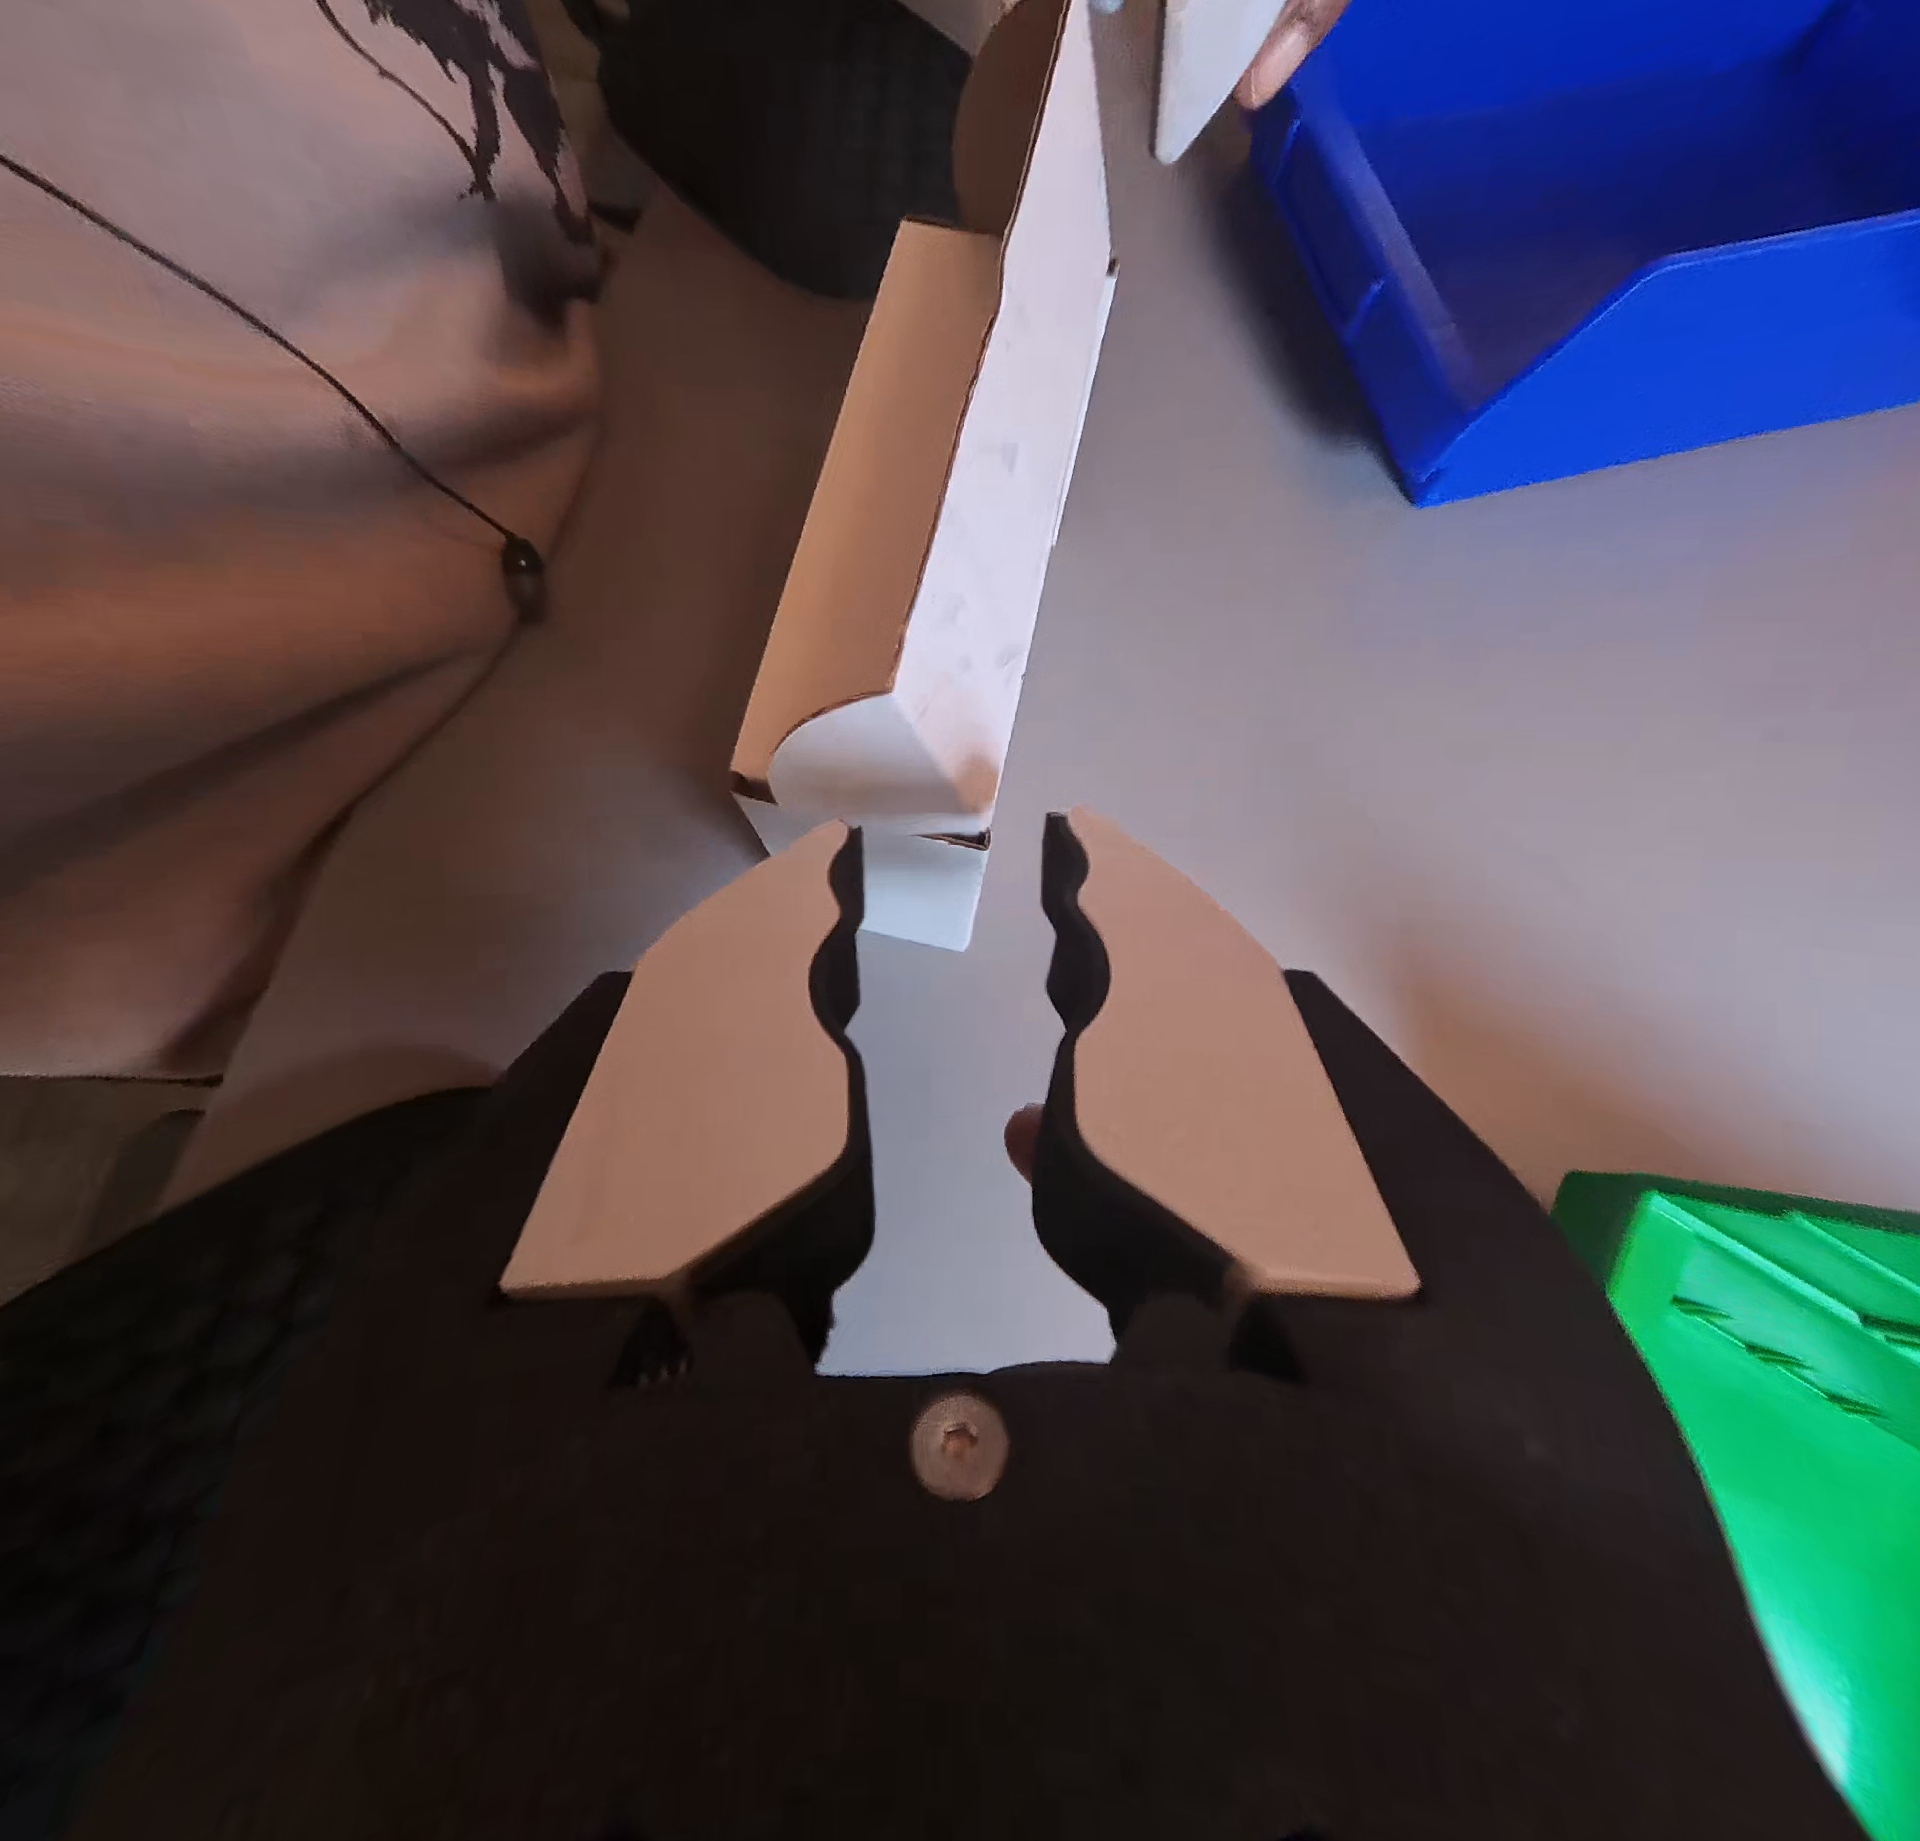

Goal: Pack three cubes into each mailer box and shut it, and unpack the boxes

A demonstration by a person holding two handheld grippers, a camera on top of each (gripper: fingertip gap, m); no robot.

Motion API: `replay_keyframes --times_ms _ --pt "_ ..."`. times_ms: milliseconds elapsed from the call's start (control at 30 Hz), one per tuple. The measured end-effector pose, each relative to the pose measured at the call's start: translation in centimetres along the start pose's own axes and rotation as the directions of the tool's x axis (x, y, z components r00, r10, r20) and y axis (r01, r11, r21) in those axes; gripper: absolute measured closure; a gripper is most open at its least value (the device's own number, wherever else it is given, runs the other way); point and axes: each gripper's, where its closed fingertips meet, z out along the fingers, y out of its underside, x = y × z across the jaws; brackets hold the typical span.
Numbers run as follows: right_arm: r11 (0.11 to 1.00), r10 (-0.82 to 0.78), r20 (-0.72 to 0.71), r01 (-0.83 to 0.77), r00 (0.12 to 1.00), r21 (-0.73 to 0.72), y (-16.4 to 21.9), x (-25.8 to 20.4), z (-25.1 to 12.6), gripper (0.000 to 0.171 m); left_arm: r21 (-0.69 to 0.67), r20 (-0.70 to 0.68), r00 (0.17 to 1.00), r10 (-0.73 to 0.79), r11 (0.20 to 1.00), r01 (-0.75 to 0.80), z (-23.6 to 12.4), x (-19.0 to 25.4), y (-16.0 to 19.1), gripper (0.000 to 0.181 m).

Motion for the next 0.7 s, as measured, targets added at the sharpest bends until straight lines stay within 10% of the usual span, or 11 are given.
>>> replay_keyframes --times_ms 200,700 --pt "0.993 -0.042 -0.094 0.052 0.995 0.111 -2.4 -1.6 -0.8 0.124 0.24 0.02 0.99 -0.138 0.962 0.129 -1.4 1.1 -2.7 0.142" --pt "0.99 -0.035 -0.041 0.04 0.999 0.135 -1.8 -1.9 -0.6 0.133 0.222 0.128 0.989 -0.072 0.974 0.042 0.2 1.2 -1.7 0.153"
